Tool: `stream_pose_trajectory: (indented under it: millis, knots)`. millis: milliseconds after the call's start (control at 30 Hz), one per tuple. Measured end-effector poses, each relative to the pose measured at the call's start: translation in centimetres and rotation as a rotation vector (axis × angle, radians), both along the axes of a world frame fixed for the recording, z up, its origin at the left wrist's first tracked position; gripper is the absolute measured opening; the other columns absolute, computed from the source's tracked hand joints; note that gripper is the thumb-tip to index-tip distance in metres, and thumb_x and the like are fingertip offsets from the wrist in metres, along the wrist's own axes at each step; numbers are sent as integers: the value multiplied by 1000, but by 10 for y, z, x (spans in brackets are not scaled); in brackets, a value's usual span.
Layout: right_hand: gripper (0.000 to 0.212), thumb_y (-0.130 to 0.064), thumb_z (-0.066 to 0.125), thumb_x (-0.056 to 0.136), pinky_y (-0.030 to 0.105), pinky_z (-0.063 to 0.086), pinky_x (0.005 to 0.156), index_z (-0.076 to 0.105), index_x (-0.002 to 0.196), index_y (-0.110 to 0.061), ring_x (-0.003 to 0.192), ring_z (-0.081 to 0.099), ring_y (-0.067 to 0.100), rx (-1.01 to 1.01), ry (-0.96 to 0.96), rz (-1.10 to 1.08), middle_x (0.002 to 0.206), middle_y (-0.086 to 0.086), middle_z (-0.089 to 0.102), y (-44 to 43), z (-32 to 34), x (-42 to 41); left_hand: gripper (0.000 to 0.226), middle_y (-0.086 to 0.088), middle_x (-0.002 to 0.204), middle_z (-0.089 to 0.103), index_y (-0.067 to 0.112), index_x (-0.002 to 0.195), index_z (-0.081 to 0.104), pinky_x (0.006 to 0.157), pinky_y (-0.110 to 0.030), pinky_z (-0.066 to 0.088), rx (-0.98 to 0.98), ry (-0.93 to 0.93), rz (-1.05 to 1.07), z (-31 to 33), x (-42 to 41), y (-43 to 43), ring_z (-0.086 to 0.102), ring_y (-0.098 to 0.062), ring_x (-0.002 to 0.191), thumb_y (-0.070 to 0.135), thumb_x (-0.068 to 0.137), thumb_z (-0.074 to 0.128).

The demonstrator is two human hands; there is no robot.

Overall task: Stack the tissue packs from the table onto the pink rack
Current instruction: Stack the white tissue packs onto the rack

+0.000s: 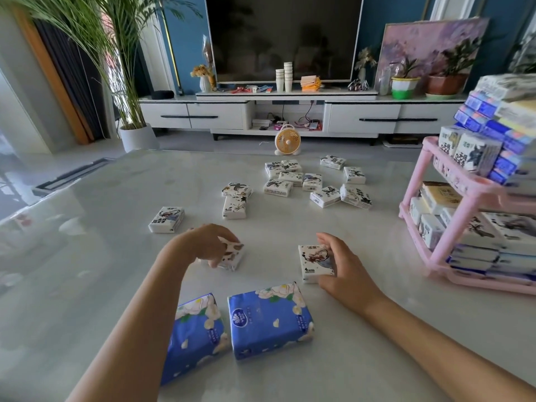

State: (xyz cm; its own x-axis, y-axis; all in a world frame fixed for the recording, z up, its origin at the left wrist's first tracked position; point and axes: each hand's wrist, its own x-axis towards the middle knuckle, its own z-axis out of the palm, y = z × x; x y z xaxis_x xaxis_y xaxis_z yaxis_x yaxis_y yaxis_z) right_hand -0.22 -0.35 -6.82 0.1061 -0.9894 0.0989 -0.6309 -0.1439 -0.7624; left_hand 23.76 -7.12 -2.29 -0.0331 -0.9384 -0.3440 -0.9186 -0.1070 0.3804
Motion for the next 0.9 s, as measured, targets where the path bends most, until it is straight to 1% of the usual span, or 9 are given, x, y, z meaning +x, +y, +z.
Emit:
stream_pose_trajectory:
  millis: [133,233,300,367,433,500,700,833,900]
  knots:
    - [87,-31,56,56,33,36,105,35,139,-19,124,45,16,-1,-31,-7,141,-1,42,-1,0,-1,75,4,124,44,24,127,56,92,-26,40,62,268,-185,6,-20,19,42,-20,119,-25,74,40]
    - [86,-33,64,59,30,36,105,36,139,-18,123,45,14,-9,-28,-2,137,-4,44,-1,1,-1,78,0,135,43,29,124,54,104,-32,36,127,477,-199,5,-24,23,39,-22,128,-27,72,41]
    - [78,-19,69,68,32,36,106,36,138,-17,124,45,14,-25,-20,0,138,-2,45,-1,-2,-2,77,-7,143,38,31,131,46,104,-32,31,121,541,-154,5,-25,23,32,-23,134,-22,76,47]
    - [75,-14,62,69,35,36,106,36,139,-17,126,44,16,-26,-10,6,139,-1,45,-1,-2,-2,69,-9,147,32,25,140,35,104,-30,29,72,436,-122,4,-26,21,31,-23,134,4,82,65]
    - [80,-23,53,61,33,36,106,35,139,-19,125,44,14,-25,3,0,137,-2,45,-1,-2,-2,87,-10,146,28,16,143,28,109,-34,29,55,136,-121,2,-30,20,32,-26,131,43,74,72]
    - [81,-26,51,60,28,35,105,35,139,-20,122,44,13,-32,13,-4,135,-3,45,-2,-2,-3,99,-12,141,27,9,141,28,109,-38,30,34,-95,-130,-1,-39,23,31,-27,128,59,66,70]
    - [68,-20,64,76,27,33,106,36,138,-19,124,42,14,-69,53,6,136,-2,42,-3,-6,-5,66,-7,119,43,11,124,48,93,-28,42,-66,-16,-203,-6,-56,22,42,-20,103,30,69,78]
    - [68,-14,71,76,6,31,95,37,135,-19,118,43,8,-70,-14,-2,131,-4,44,5,-2,-7,75,-8,126,42,12,136,39,96,-28,38,-151,42,-244,14,-62,30,41,-22,113,15,71,76]
    - [68,-13,74,75,2,33,92,38,131,-27,114,43,2,-63,-106,-10,126,-10,44,19,0,-10,81,-7,132,42,11,140,32,99,-27,35,-183,77,-266,33,-68,40,41,-21,119,12,72,76]
